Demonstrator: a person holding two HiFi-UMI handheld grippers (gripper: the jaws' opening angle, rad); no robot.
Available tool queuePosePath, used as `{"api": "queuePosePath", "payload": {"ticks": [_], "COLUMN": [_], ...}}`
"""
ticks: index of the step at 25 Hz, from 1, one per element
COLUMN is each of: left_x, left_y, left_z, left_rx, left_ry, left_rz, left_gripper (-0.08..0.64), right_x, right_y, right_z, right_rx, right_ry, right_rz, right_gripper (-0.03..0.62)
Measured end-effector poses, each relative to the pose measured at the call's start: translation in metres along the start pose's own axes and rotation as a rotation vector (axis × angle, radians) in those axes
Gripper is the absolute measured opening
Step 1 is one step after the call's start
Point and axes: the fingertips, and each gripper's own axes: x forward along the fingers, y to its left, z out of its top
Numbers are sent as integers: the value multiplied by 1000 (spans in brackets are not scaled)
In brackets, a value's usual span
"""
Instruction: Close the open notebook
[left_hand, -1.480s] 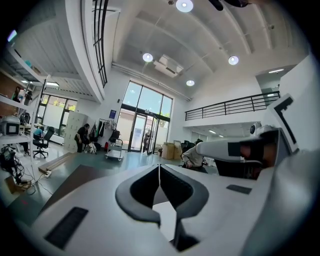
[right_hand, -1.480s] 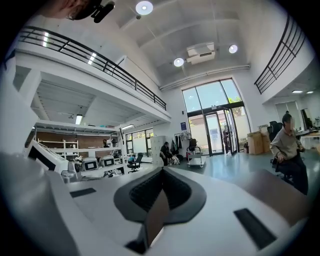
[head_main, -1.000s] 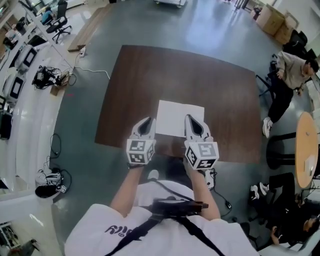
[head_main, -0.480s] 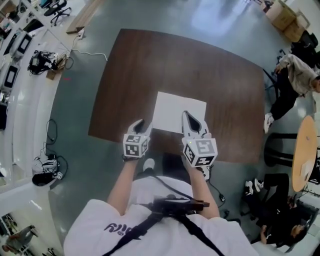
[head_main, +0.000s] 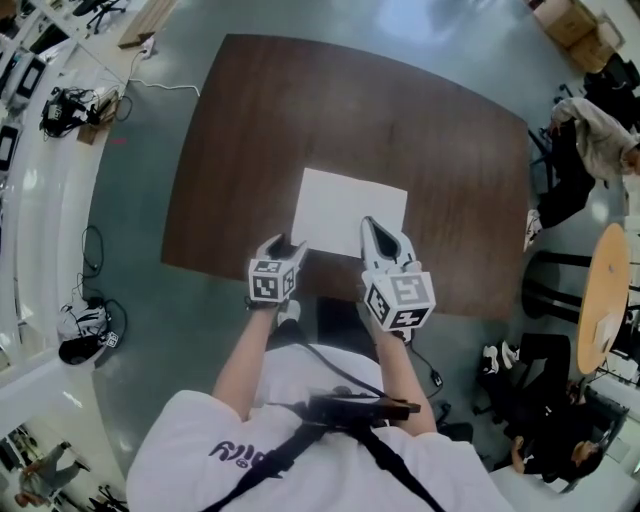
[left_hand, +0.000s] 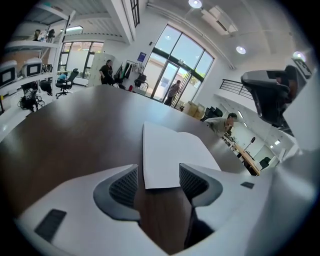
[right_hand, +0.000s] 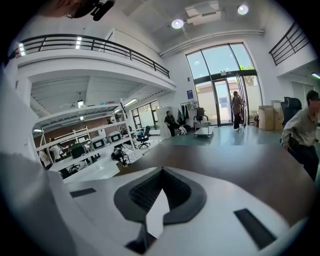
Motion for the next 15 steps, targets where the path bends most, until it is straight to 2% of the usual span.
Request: {"api": "queuePosePath", "payload": {"ticks": [11, 15], "left_x": [31, 35], "left_y": [8, 9], "left_z": [-4, -7], "left_rx": [-15, 22], "left_ry": [29, 32], "left_rz": [48, 77], "left_gripper": [238, 236], "right_x": [-5, -8], "right_y": [-18, -24], "right_z": [-4, -5], "right_rx": [7, 9], "right_ry": [4, -2], "right_rz": [-16, -33], "right_gripper": [-10, -10]}}
